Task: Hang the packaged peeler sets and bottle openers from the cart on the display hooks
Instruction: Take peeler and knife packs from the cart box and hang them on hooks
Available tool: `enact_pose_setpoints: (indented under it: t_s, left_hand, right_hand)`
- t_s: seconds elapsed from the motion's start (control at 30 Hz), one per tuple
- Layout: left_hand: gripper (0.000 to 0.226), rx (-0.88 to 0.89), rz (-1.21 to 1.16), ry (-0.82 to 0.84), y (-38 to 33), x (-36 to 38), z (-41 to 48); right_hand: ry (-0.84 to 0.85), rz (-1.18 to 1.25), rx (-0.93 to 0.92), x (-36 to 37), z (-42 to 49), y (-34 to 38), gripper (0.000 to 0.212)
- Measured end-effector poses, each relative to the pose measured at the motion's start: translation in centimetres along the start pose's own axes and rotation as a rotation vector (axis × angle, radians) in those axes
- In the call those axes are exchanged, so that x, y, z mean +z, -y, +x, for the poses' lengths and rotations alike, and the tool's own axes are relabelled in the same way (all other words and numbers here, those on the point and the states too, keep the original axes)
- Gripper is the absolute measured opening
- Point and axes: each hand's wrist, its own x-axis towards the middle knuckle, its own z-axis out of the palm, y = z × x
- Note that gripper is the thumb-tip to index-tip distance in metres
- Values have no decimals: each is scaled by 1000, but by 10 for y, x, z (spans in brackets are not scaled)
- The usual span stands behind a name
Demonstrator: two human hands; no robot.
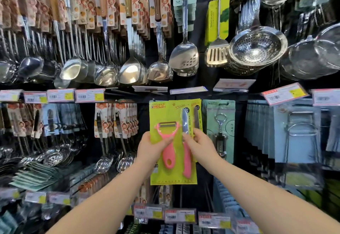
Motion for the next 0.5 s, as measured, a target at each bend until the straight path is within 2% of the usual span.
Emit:
enact_pose_setpoints:
  t_s: [0.07,0.17,0.33,0.5]
  left_hand:
    - [36,20,1,4,-5,12,3]
    - [46,15,16,20,-9,27,8]
    - [85,-24,73,4,-14,41,15]
    - [90,-16,82,15,-16,47,17]
  right_hand:
    - [-59,-44,12,-5,0,-2,25]
    - [-116,-40,20,-17,3,-1,31]
    - [-152,-82,17,-25,11,-4,36]
    - [-142,-65,70,-28,15,-9,52]
